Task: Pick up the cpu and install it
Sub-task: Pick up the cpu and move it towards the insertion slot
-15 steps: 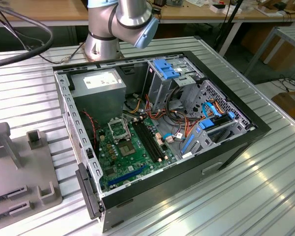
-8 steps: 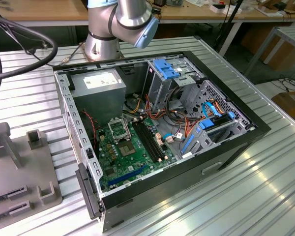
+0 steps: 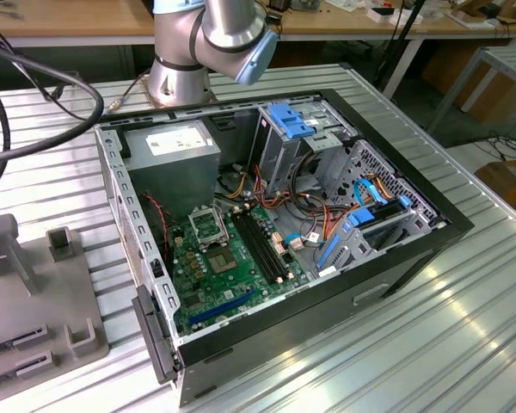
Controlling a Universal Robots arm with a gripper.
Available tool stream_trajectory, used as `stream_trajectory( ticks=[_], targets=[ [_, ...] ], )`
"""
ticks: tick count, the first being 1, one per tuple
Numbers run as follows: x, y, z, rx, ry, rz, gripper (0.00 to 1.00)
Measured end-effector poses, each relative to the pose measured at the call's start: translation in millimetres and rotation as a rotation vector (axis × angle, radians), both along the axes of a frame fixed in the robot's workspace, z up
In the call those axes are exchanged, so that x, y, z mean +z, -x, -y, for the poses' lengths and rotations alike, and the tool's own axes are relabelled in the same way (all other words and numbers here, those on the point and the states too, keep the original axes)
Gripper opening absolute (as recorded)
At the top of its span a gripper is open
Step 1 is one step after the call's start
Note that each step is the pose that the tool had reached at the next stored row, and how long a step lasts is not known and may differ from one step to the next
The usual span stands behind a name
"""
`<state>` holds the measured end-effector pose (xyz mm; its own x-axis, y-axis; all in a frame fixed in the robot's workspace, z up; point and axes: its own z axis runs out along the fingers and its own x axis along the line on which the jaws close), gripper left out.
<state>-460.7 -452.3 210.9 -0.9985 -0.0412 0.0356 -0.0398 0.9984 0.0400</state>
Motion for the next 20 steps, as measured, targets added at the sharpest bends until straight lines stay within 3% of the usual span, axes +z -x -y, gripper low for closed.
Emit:
stream_trajectory(
  ticks=[2,13,15,16,20],
  targets=[
    [-4.4,0.0,0.0,0.000,0.0003,0.0000,0.52],
    [-4.5,0.0,0.0,0.000,0.0010,0.0000,0.52],
    [-4.5,0.0,0.0,0.000,0.0012,0.0000,0.53],
    [-4.5,0.0,0.0,0.000,0.0012,0.0000,0.59],
    [-4.5,0.0,0.0,0.000,0.0015,0.0000,0.59]
  ],
)
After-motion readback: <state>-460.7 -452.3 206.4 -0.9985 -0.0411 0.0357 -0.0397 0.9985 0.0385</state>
